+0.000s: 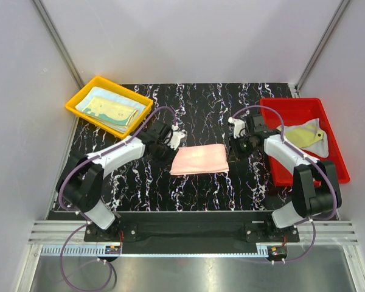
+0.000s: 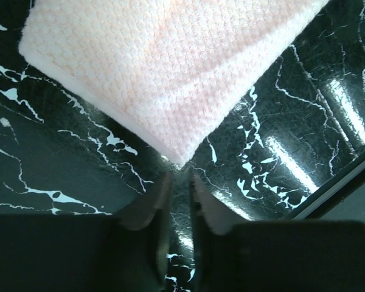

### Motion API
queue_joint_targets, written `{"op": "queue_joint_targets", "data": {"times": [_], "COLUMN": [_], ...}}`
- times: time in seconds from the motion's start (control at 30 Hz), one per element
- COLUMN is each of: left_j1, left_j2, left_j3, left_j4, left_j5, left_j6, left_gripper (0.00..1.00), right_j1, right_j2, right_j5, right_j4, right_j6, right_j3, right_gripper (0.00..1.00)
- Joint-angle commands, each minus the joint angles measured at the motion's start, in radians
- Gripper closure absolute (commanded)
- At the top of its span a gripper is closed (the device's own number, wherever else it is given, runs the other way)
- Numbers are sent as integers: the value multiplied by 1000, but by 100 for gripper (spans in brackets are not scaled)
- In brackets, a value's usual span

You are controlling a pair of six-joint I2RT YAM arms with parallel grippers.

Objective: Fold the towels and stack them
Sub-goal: Fold the towel

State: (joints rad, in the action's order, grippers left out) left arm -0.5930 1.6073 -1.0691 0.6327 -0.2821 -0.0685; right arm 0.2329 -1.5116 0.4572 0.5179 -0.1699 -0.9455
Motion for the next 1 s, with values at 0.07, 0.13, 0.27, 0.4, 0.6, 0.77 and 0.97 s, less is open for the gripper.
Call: {"op": "queue_joint_targets", "data": {"times": [0.07, 0.13, 0.27, 0.4, 0.6, 0.77, 0.97], "left_j1": [-2, -2, -2, -2, -2, -2, -2], "left_j2": [-50, -63, -93, -49, -12, 58, 29], "left_j3": [-15, -26, -25, -38, 107, 172, 123], "left_j4": [19, 35, -40, -125, -416, -447, -378], "left_j5": [84, 81, 34, -12, -183, -62, -6], "left_j6": [15, 18, 65, 211, 389, 401, 391], "left_gripper": [66, 63, 62, 62, 59, 61, 59], "right_j1": [5, 8, 6, 9, 6, -33, -37], "right_j2": [10, -4, -53, -130, -262, -378, -334], "right_j5": [12, -29, 9, 60, 127, 2, -15], "right_j4": [160, 212, 206, 153, 74, 88, 126], "right_j6": [46, 66, 151, 274, 302, 279, 276], "right_j3": [-136, -194, -243, -242, -191, -174, -216], "right_gripper": [69, 69, 76, 91, 100, 100, 100]}}
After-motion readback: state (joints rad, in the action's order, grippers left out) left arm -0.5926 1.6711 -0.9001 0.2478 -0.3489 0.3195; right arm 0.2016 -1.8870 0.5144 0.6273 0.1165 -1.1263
